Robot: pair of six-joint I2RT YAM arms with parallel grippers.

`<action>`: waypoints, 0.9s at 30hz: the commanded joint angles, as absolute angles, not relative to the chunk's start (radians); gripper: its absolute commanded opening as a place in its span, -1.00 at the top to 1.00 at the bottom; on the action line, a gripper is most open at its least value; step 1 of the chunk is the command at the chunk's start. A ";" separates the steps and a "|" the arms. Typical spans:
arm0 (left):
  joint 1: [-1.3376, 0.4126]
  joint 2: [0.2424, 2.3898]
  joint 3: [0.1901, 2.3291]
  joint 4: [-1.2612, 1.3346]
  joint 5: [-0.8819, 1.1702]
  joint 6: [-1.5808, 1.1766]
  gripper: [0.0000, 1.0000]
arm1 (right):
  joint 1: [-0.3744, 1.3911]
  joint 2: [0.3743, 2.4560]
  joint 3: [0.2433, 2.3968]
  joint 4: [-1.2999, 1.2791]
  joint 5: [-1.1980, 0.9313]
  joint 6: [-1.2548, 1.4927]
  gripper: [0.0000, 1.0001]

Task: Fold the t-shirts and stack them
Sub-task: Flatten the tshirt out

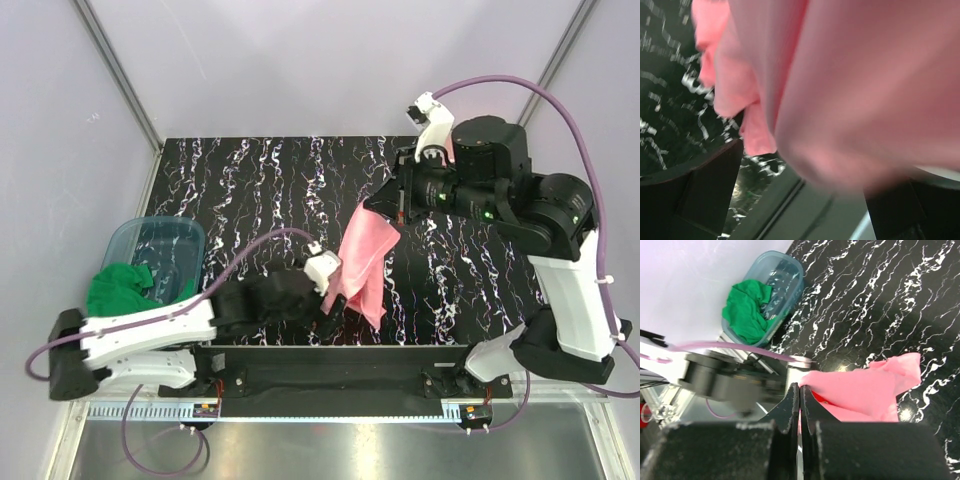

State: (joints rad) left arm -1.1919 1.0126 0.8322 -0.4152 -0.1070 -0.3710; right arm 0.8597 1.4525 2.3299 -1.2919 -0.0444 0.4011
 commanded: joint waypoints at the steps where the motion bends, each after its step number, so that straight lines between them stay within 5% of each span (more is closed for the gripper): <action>1: -1.207 1.124 0.816 -0.319 -0.320 -0.377 -0.98 | 0.865 1.399 2.350 -1.270 -0.083 0.443 1.00; 17: -1.206 1.195 0.635 -0.008 -0.319 -0.429 -0.98 | 0.867 1.266 2.267 -1.197 -0.075 0.581 1.00; 20: -1.206 1.288 0.650 0.073 -0.281 -0.425 -0.82 | 0.865 1.264 2.281 -1.204 -0.075 0.606 1.00; 21: -1.206 1.310 0.660 0.081 -0.259 -0.428 -0.72 | 0.865 1.262 2.292 -1.206 -0.074 0.609 1.00; 22: -1.200 1.331 0.673 0.090 -0.236 -0.426 -0.25 | 0.865 1.262 2.295 -1.209 -0.074 0.618 1.00; 25: -1.193 1.324 0.681 0.080 -0.219 -0.437 0.42 | 0.865 1.246 2.296 -1.219 -0.046 0.618 1.00; 26: -1.192 1.290 0.677 0.054 -0.225 -0.440 0.91 | 0.867 1.240 2.290 -1.229 -0.034 0.618 1.00; 27: -1.187 1.269 0.673 0.029 -0.256 -0.446 1.00 | 0.867 1.233 2.280 -1.233 -0.006 0.614 1.00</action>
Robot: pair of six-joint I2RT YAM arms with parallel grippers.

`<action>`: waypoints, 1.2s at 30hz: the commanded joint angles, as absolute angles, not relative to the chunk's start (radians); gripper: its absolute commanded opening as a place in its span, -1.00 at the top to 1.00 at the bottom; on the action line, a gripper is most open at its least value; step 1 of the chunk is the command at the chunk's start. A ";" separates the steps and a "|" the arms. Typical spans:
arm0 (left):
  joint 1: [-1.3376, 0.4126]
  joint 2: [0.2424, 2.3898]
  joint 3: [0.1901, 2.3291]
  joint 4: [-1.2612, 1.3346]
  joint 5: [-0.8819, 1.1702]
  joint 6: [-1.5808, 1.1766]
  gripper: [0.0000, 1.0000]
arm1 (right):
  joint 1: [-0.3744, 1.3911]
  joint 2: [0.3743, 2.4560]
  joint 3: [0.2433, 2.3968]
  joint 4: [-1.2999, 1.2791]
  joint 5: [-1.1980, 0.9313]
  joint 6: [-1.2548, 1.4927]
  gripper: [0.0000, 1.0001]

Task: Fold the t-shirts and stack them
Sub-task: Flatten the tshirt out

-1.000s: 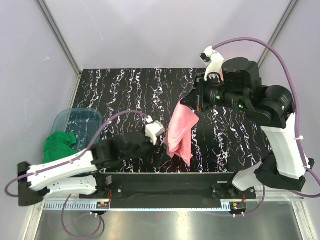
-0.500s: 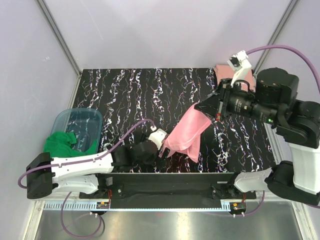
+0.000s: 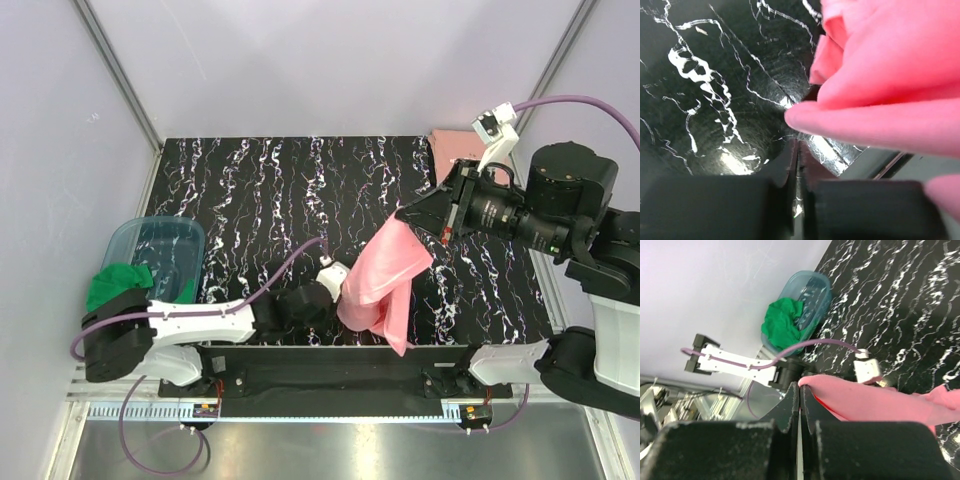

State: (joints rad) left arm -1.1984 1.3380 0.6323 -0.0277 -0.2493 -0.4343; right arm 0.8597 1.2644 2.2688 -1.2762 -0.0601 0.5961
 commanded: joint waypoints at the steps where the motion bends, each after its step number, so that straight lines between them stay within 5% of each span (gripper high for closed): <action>1: -1.177 1.238 0.666 0.008 -0.267 -0.459 1.00 | 0.865 1.220 2.273 -1.241 0.021 0.603 1.00; 7: -1.105 0.922 0.623 -0.161 -0.295 -0.485 1.00 | 0.867 1.209 2.252 -1.272 0.103 0.578 1.00; 8: -1.100 0.898 0.617 -0.155 -0.270 -0.485 0.83 | 0.865 1.210 2.252 -1.253 0.095 0.578 1.00; 9: -1.098 0.878 0.595 -0.146 -0.214 -0.489 -0.16 | 0.867 1.212 2.258 -1.246 0.074 0.581 1.00; 10: -1.100 0.873 0.582 -0.132 -0.189 -0.500 -0.49 | 0.867 1.218 2.264 -1.238 0.065 0.586 1.00; 13: -1.101 0.887 0.508 -0.008 -0.065 -0.492 -0.92 | 0.865 1.226 2.279 -1.216 0.031 0.604 1.00; 26: -1.095 1.290 0.597 0.359 0.146 -0.345 -0.98 | 0.865 1.197 2.258 -1.118 -0.081 0.689 1.00; 28: -1.080 1.325 0.620 0.383 0.182 -0.339 -0.91 | 0.867 1.192 2.247 -1.108 -0.083 0.701 1.00; 30: -1.054 1.364 0.660 0.377 0.227 -0.342 -0.45 | 0.865 1.192 2.249 -1.112 -0.075 0.703 1.00; 32: -1.029 1.367 0.675 0.336 0.230 -0.356 0.31 | 0.867 1.193 2.255 -1.130 -0.061 0.693 1.00; 33: -1.000 1.362 0.681 0.307 0.197 -0.365 0.99 | 0.865 1.196 2.261 -1.140 -0.054 0.672 1.00; 36: -0.935 1.272 0.672 0.142 0.106 -0.364 1.00 | 0.865 1.189 2.240 -1.207 -0.006 0.606 1.00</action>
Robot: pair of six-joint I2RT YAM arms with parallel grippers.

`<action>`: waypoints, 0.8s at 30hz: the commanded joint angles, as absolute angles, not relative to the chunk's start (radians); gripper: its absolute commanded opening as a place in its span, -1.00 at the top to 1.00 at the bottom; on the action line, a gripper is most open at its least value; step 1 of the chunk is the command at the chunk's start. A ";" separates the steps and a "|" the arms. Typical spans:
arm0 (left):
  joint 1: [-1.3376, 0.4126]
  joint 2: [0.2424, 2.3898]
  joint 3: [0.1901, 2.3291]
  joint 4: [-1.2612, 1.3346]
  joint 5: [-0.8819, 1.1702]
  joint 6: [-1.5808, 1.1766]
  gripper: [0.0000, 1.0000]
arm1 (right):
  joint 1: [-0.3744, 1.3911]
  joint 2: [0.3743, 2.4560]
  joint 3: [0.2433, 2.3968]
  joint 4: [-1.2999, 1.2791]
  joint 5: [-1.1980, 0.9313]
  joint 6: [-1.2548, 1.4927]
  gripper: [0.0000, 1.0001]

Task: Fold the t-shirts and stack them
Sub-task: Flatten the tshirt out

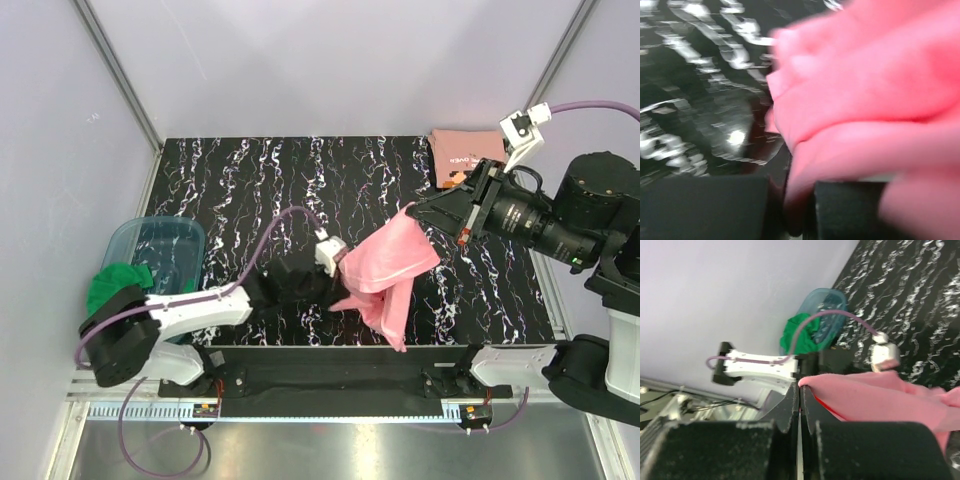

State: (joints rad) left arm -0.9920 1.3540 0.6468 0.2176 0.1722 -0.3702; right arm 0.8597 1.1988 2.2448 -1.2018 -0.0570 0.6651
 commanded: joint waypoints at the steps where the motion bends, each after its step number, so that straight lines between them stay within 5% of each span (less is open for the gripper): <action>1: -0.916 1.199 0.660 0.044 0.071 -0.370 1.00 | 0.865 1.181 2.221 -1.229 0.030 0.591 1.00; 9: -0.810 0.868 0.779 -0.437 -0.147 -0.328 1.00 | 0.865 1.091 1.903 -1.229 0.322 0.454 1.00; 24: -0.723 0.887 1.092 -0.736 -0.549 -0.321 1.00 | 0.851 1.262 1.795 -1.332 0.725 0.335 1.00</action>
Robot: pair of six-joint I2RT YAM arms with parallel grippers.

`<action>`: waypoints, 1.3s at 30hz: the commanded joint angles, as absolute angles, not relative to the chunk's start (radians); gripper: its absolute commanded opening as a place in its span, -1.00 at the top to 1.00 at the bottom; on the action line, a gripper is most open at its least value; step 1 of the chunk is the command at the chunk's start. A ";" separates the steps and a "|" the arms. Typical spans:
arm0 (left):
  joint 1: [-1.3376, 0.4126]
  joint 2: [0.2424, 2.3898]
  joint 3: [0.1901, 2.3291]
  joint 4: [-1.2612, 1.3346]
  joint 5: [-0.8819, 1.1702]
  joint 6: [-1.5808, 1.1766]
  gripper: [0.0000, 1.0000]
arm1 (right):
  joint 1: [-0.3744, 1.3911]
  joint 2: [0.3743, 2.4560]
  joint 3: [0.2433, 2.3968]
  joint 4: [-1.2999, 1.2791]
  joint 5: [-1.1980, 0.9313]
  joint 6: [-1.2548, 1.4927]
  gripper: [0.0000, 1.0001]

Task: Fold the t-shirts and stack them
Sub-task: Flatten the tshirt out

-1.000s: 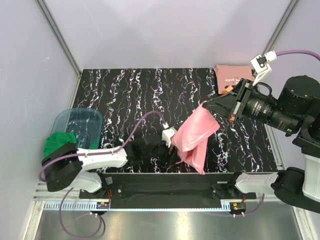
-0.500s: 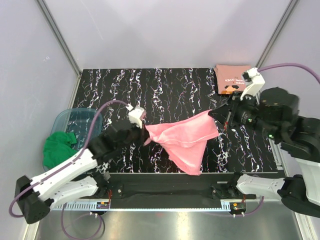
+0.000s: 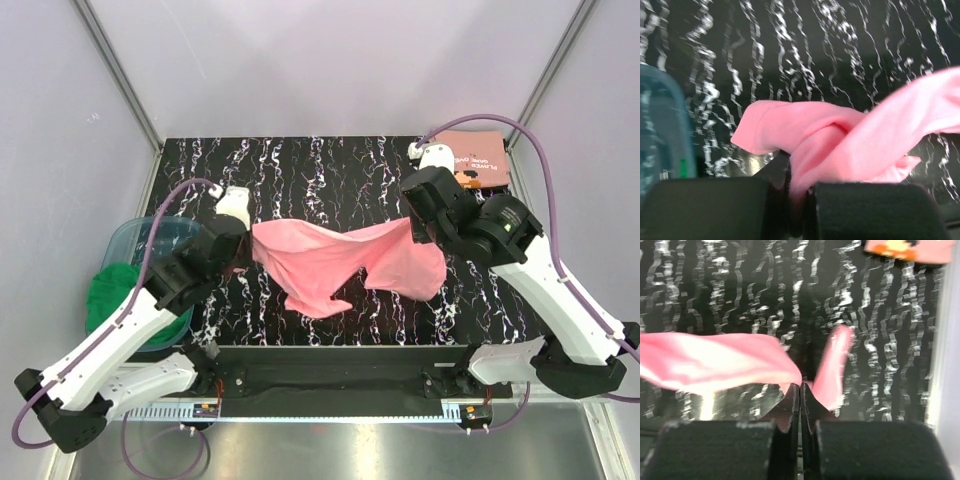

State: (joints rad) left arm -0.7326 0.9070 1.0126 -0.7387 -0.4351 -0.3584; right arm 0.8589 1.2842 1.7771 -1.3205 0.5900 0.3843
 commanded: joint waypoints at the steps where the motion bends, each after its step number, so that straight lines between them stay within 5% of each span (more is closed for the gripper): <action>1: -0.716 0.894 1.116 -0.712 -0.549 -0.308 1.00 | 0.841 1.262 1.789 -1.303 0.732 0.321 1.00; 8: -0.598 1.096 1.273 -0.581 -0.479 -0.173 1.00 | 0.582 1.316 1.755 -1.069 0.554 0.183 1.00; 20: -0.532 1.143 1.431 -0.503 -0.447 -0.112 1.00 | 0.555 1.425 1.911 -1.038 0.479 0.121 1.00; 33: -0.537 0.704 0.700 -0.738 -0.135 -0.695 1.00 | 0.560 1.137 1.073 -0.977 -0.320 0.544 1.00; 37: -0.548 0.644 0.669 -0.773 -0.104 -0.730 0.40 | 0.578 1.157 0.875 -0.859 -0.581 0.586 0.80; 39: -0.548 0.649 0.680 -0.759 -0.083 -0.720 0.00 | 0.578 1.170 0.851 -0.804 -0.668 0.572 0.32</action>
State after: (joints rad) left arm -0.5430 0.6746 0.6369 -0.8181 -0.1467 -0.6559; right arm 0.5705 1.1805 0.8616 -0.9398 -0.3885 0.5358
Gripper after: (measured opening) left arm 0.436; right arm 0.268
